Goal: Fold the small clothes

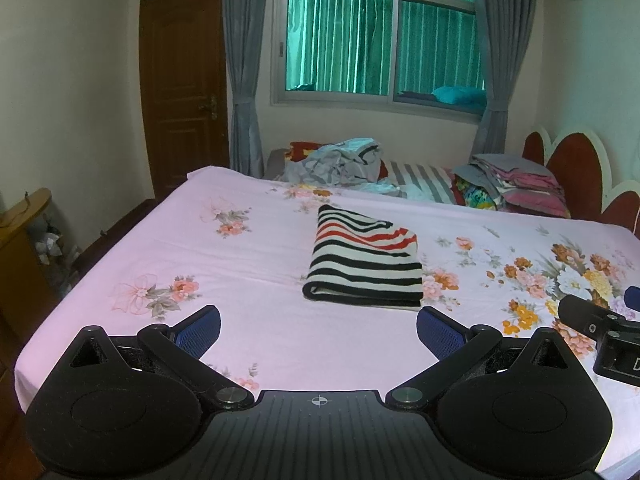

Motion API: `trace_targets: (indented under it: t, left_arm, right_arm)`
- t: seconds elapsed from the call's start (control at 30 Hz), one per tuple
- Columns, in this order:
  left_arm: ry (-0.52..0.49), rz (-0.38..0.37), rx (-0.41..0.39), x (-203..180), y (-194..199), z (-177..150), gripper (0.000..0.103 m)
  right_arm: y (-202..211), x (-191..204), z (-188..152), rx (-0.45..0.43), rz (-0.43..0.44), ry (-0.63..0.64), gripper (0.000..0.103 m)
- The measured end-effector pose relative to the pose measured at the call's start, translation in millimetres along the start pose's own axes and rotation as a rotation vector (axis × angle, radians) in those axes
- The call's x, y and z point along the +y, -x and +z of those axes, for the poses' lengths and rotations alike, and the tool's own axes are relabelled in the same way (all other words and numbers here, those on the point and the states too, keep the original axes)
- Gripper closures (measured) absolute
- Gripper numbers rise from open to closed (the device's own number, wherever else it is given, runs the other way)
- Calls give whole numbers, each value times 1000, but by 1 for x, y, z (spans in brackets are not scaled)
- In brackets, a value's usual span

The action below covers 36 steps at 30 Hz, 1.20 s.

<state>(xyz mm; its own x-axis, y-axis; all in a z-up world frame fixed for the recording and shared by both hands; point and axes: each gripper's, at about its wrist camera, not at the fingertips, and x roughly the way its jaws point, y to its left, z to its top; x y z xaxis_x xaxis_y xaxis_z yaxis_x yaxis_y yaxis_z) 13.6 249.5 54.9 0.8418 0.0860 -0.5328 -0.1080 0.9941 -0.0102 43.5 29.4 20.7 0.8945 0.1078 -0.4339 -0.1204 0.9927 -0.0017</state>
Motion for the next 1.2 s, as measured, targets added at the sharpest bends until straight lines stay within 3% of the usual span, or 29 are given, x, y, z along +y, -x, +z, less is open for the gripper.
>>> trace_targets:
  t: [1.2]
  left_arm:
    - [-10,-2,13,-11,-6,0,0]
  right_arm:
    - [-5,-6,0,10,11,-3,0]
